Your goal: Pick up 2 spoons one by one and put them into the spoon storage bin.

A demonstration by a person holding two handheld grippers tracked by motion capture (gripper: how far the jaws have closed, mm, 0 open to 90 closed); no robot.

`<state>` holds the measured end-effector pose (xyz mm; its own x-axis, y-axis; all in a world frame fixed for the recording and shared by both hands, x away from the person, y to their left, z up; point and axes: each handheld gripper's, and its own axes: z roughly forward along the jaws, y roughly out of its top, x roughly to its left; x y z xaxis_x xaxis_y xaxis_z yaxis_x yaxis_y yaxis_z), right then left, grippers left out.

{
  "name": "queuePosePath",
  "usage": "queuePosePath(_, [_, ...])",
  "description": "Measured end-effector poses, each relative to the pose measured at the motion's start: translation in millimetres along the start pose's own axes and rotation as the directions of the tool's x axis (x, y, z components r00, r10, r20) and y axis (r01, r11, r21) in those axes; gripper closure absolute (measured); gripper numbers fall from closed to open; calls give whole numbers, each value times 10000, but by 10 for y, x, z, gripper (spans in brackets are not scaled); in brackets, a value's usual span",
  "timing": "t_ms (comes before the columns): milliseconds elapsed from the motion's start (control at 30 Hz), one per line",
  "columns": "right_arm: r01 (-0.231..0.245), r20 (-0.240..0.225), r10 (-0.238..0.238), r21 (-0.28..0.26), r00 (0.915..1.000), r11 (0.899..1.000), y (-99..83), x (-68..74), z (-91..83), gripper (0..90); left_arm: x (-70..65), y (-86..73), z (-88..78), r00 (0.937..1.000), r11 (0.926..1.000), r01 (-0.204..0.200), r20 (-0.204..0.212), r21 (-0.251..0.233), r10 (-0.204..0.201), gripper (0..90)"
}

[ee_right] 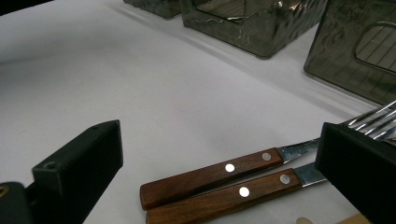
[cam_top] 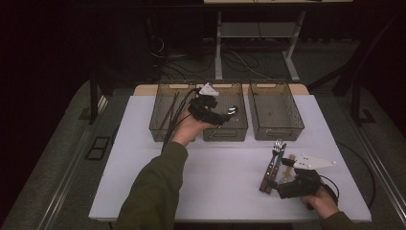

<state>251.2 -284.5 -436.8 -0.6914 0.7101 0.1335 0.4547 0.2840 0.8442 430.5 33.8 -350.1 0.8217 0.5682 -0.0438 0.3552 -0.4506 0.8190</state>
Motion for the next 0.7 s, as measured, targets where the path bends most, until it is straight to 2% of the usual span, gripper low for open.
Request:
queuePosePath(67, [13, 15, -13, 8, 10000, 10000, -2, -4, 1, 5, -32, -75, -90, 10000, 9999, -43, -68, -148, 42, 204])
queuePosePath(133, [18, 36, -19, 29, 10000, 10000, -4, -6, 3, 6, -57, -144, -148, 9998, 9994, 174, 83, -298, -171, 198])
queuePosePath(267, [3, 79, -3, 45, 10000, 10000, -4, -11, 5, 6, -113, -303, -275, 9999, 9995, 55, 103, -300, -52, 177])
queuePosePath(433, [-33, 128, 32, 68, 9999, 10000, -8, -22, 12, 5, -173, -535, -422, 9999, 9999, 33, 96, -126, -31, 152])
queuePosePath(533, [-38, 161, 37, 67, 9999, 10000, -9, -27, 10, 6, -215, -661, -508, 9999, 9998, 96, 71, -189, -95, 137])
queuePosePath(700, [-98, 200, 96, 73, 9998, 9999, -10, -36, 10, 6, -302, -926, -679, 9998, 9982, 206, -60, -563, -210, 112])
